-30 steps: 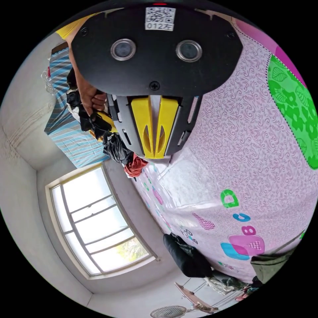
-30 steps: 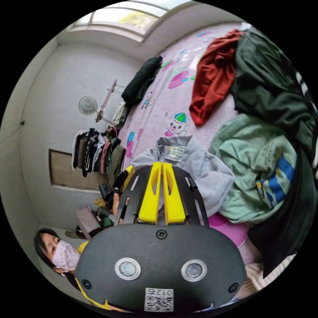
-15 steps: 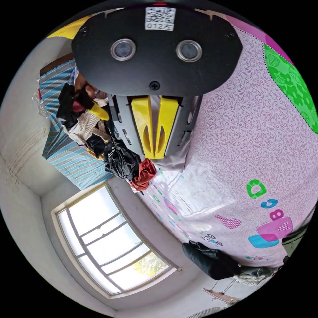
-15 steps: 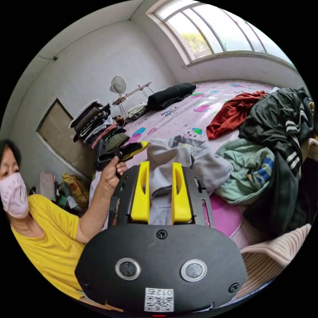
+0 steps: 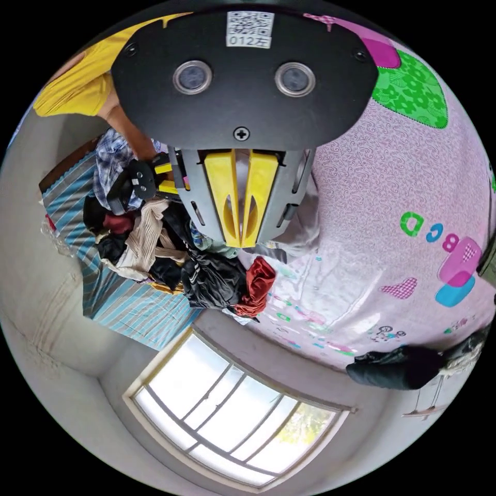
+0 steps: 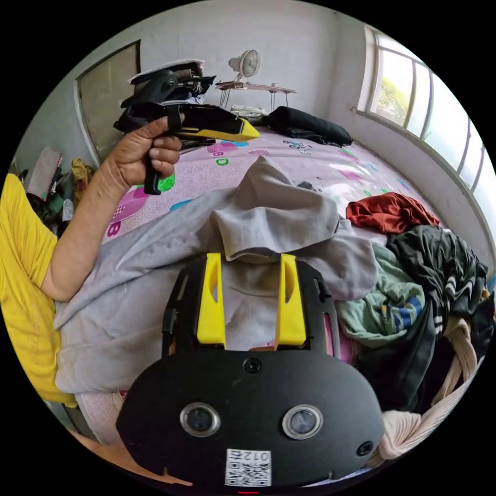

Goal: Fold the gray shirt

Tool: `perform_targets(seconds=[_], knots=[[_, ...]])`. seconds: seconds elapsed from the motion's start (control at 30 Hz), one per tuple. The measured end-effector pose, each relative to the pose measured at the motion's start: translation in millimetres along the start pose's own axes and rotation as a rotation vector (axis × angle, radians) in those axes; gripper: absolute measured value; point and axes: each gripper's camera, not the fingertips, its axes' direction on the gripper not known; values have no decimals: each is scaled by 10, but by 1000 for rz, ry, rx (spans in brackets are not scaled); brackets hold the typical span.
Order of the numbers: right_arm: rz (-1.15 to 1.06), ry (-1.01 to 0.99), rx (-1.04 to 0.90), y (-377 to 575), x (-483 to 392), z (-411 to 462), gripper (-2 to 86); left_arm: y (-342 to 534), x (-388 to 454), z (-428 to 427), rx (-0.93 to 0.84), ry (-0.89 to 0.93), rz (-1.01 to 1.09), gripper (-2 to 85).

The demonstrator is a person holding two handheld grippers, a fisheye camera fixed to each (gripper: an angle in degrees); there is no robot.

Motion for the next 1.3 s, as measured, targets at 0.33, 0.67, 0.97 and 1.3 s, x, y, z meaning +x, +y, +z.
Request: perform_targets(seconds=[0.33, 0.67, 0.97, 1.3], knots=[[-78, -152, -38, -255, 335, 117, 141, -89, -190, 803, -161, 71, -187, 3], [-158, -111, -117, -342, 360, 196, 45, -215, -16, 1066, -166, -13, -194, 3], [377, -398, -48, 96, 956, -19, 15, -370, 283, 1267, -205, -85, -117, 3], [684, -624, 124, 708, 1305, 279, 17, -613, 783, 1287, -255, -30, 65, 4]])
